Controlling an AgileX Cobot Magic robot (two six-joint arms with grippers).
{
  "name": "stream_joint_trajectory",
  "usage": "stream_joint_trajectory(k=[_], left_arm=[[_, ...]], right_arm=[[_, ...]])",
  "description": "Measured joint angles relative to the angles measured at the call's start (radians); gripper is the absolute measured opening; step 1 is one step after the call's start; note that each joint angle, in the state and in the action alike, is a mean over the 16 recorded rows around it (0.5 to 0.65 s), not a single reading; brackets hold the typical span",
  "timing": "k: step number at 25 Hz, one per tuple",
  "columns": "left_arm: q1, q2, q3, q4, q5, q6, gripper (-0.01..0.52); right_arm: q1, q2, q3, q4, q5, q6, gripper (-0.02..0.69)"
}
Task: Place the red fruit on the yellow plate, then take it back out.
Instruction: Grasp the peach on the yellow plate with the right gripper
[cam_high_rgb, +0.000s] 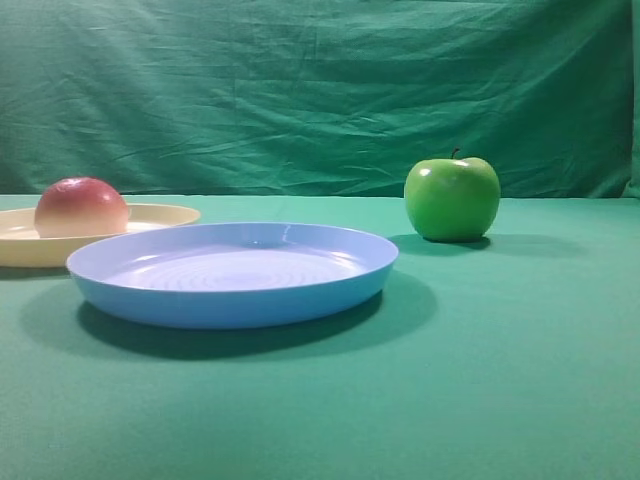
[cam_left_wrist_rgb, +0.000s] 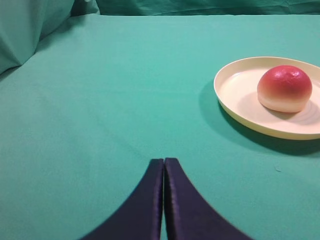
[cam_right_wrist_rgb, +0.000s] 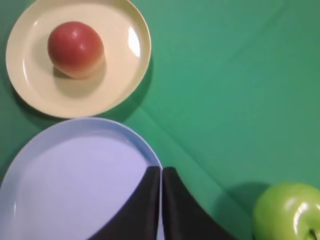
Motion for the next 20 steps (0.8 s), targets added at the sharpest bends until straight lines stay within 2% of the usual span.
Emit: stream_joint_trajectory(k=[4, 7, 16, 20], left_arm=[[0.0, 0.0, 0.0, 0.0, 0.0, 0.0, 0.0], [0.0, 0.0, 0.0, 0.0, 0.0, 0.0, 0.0], [0.0, 0.0, 0.0, 0.0, 0.0, 0.0, 0.0], [0.0, 0.0, 0.0, 0.0, 0.0, 0.0, 0.0]], right_arm=[[0.032, 0.151, -0.146, 0.059, -0.005, -0.037, 0.046], [0.053, 0.247, -0.239, 0.102, -0.008, -0.079, 0.116], [0.136, 0.432, -0.394, 0.163, -0.054, -0.213, 0.462], [0.173, 0.48, -0.409, 0.166, -0.115, -0.257, 0.583]])
